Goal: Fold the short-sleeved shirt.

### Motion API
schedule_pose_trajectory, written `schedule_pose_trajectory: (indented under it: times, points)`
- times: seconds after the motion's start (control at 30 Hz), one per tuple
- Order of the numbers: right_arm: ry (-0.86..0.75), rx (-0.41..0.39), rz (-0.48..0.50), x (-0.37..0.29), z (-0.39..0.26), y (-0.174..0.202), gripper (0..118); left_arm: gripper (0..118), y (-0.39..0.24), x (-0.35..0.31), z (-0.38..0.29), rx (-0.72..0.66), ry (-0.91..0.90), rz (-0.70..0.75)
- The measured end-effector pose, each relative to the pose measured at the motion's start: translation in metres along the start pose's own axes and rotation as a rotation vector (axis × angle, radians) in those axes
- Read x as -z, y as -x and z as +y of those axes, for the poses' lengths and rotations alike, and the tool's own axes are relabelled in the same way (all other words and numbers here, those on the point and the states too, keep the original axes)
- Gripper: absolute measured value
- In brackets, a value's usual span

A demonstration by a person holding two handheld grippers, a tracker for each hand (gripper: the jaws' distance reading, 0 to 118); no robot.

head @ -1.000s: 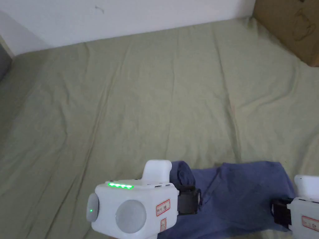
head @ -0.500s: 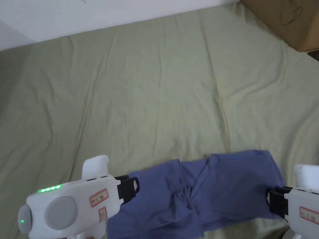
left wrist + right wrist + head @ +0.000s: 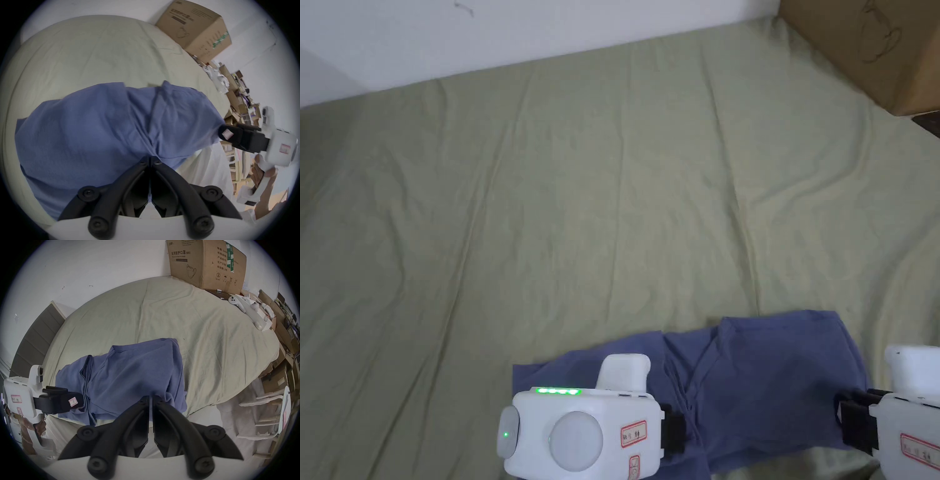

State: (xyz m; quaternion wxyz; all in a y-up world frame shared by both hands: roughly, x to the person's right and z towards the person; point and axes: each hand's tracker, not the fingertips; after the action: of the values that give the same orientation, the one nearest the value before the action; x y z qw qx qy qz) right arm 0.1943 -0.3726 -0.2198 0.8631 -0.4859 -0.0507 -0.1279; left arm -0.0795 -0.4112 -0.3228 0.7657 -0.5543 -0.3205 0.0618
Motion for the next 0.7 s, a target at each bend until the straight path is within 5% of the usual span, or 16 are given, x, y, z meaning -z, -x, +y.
schedule_pose_trajectory:
  times: [0.27,0.3,0.37,0.4,0.5,0.6,0.7]
  points:
    - [0.003,0.004,-0.011,-0.004,0.002,0.009,4,2,0.024,-0.029,-0.009,-0.116,-0.07,-0.19]
    - [0.0,0.001,-0.007,-0.005,0.002,0.011,4,9,0.033,-0.035,-0.011,-0.149,-0.093,-0.183]
    - [-0.006,-0.011,-0.001,-0.009,0.004,0.016,4,54,0.063,-0.056,-0.019,-0.242,-0.162,-0.187]
    - [-0.008,-0.016,0.0,-0.009,0.005,0.018,4,65,0.078,-0.065,-0.022,-0.27,-0.184,-0.201]
    - [-0.007,-0.035,-0.003,-0.008,0.009,0.027,4,75,0.126,-0.097,-0.036,-0.352,-0.232,-0.186]
    - [-0.004,-0.06,0.006,-0.004,0.015,0.036,4,102,0.167,-0.111,-0.051,-0.398,-0.259,-0.094]
    - [-0.004,-0.088,0.021,0.0,0.023,0.048,4,104,0.204,-0.104,-0.066,-0.474,-0.225,-0.139]
